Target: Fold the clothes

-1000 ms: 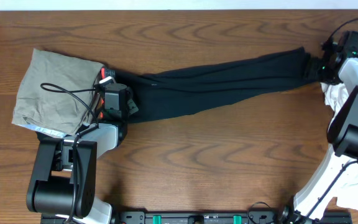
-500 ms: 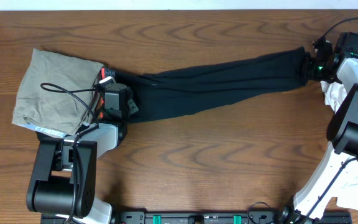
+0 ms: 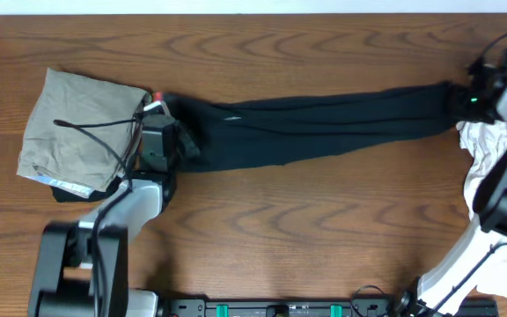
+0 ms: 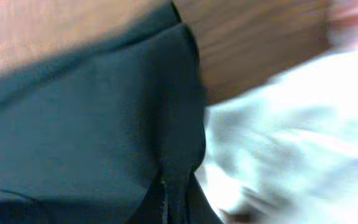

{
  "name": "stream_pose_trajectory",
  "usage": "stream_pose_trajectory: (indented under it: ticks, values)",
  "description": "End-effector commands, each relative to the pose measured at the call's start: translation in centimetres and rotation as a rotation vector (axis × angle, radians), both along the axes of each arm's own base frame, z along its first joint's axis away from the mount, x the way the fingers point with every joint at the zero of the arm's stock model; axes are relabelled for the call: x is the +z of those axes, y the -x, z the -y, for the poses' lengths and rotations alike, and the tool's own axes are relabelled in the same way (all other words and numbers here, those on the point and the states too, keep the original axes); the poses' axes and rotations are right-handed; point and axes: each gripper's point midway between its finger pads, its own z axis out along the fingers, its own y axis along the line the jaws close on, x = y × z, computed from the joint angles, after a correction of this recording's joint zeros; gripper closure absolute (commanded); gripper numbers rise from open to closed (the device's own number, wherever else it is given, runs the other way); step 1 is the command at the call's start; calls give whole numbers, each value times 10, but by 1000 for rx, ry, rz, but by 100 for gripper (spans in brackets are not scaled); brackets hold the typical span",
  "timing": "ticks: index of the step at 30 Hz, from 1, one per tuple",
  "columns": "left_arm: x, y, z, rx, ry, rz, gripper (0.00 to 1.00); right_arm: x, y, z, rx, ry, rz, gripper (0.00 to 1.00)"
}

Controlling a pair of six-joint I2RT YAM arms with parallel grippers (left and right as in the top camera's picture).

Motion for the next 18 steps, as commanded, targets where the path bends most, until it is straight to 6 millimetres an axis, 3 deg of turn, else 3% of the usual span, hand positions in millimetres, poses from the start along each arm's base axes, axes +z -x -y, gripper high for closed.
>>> stream_pose_trajectory:
  ticks: [1, 4, 7, 12, 18]
  values:
    - [18, 3, 10, -51, 37, 28, 57, 39, 15, 39, -104, 72, 44, 99]
    - [20, 8, 13, -64, 46, 17, 57, 39, 29, 55, -145, 66, 28, 99]
    - [15, 13, 14, -69, 44, -9, 57, 38, 30, 53, -115, 40, 36, 99]
    - [13, 16, 21, -87, 43, -21, 57, 40, 16, 23, 3, -1, 63, 99]
    - [13, 16, 25, -98, 42, -21, 57, 53, -2, -44, 236, 19, 72, 99]
